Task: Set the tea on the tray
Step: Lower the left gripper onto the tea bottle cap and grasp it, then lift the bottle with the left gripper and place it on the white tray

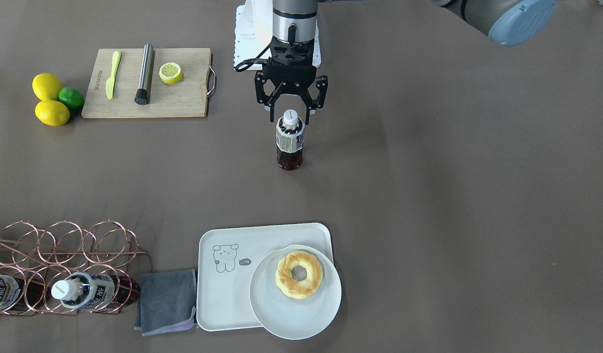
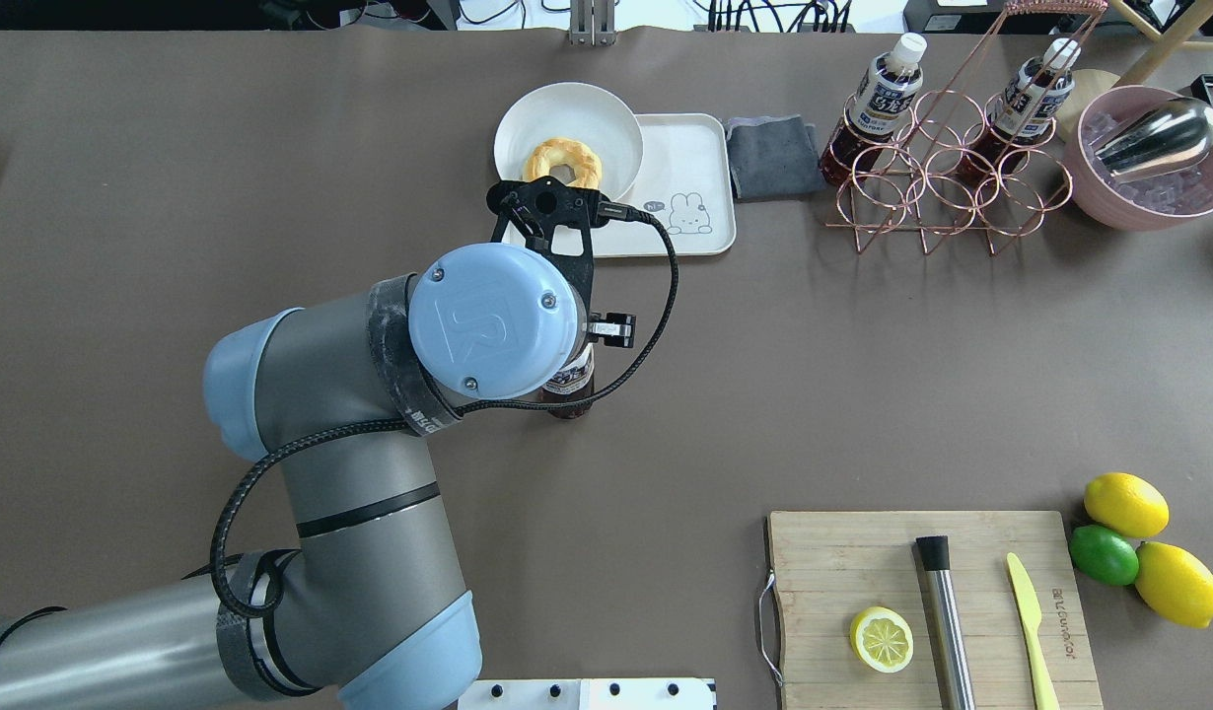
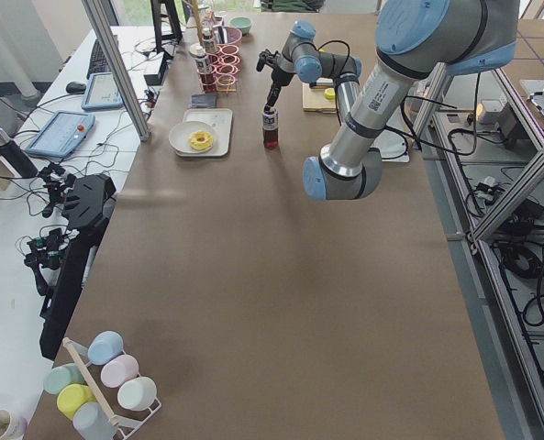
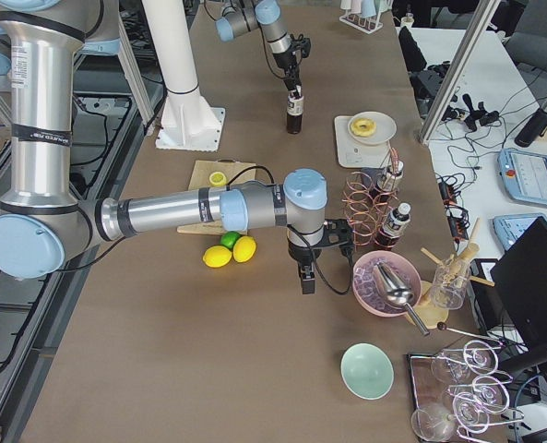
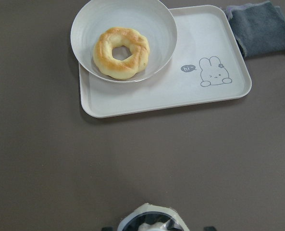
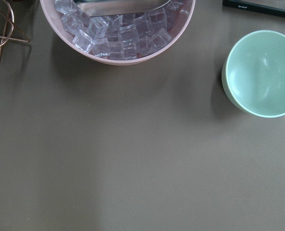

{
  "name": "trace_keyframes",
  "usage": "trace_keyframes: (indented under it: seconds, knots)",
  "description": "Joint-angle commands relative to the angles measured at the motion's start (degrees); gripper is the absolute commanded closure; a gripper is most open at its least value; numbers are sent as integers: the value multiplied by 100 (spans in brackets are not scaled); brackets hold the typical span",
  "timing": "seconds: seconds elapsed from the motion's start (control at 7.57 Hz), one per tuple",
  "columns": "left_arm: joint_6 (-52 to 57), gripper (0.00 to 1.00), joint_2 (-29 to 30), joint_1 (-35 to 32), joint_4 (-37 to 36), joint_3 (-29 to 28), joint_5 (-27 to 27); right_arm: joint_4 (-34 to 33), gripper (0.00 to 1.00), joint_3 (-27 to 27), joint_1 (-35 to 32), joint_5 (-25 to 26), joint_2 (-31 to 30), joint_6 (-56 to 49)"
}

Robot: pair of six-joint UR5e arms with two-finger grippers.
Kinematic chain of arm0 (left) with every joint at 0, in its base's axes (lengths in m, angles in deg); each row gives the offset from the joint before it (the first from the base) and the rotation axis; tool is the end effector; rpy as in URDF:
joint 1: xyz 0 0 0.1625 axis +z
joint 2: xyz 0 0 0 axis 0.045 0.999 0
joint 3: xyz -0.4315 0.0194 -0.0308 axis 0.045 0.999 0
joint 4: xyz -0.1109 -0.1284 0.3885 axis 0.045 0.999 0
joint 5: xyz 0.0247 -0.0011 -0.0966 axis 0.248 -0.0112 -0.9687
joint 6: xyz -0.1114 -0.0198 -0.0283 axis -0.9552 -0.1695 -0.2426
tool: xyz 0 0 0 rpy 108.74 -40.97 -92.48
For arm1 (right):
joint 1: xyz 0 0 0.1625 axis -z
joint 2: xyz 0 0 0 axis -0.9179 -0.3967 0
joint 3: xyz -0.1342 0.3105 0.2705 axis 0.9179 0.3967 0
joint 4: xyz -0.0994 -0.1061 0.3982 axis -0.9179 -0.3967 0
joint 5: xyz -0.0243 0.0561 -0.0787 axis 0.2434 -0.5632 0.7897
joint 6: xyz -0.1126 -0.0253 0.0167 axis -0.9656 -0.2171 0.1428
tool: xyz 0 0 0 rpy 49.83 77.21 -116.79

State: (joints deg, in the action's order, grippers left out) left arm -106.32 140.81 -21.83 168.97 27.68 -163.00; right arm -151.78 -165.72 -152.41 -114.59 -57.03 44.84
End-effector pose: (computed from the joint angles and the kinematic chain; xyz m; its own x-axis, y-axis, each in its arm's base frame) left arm 0.5315 -0.3981 0.0896 0.6882 0.1168 -0.7161 0.2198 0.9070 0.3591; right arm 0.0271 -0.4690 0.5957 0.7801 -0.1245 0.6132 0.0488 0.9891 0.1388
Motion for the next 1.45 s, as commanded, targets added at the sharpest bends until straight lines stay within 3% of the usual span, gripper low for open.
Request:
trace_keyframes:
  seconds: [0.0,0.4,0.66,1.06,1.32]
  knots:
    - [-6,100,-6,-2,0,24,0,2,0,0,0,0,6,0]
    - [30,100,64,-89,-44,226,-9,2,0,0,-17,0,6,0]
    - [239,100,597,-247,-403,-70,-17,-42,0,9,-165,-9,-55,0]
    - [355,100,1817,-616,-334,-1561,-79,-51,0,9,-272,-87,-301,0]
    - [337,100,2522,-967,653,-3184,-79,-60,0,18,-272,-106,-345,0]
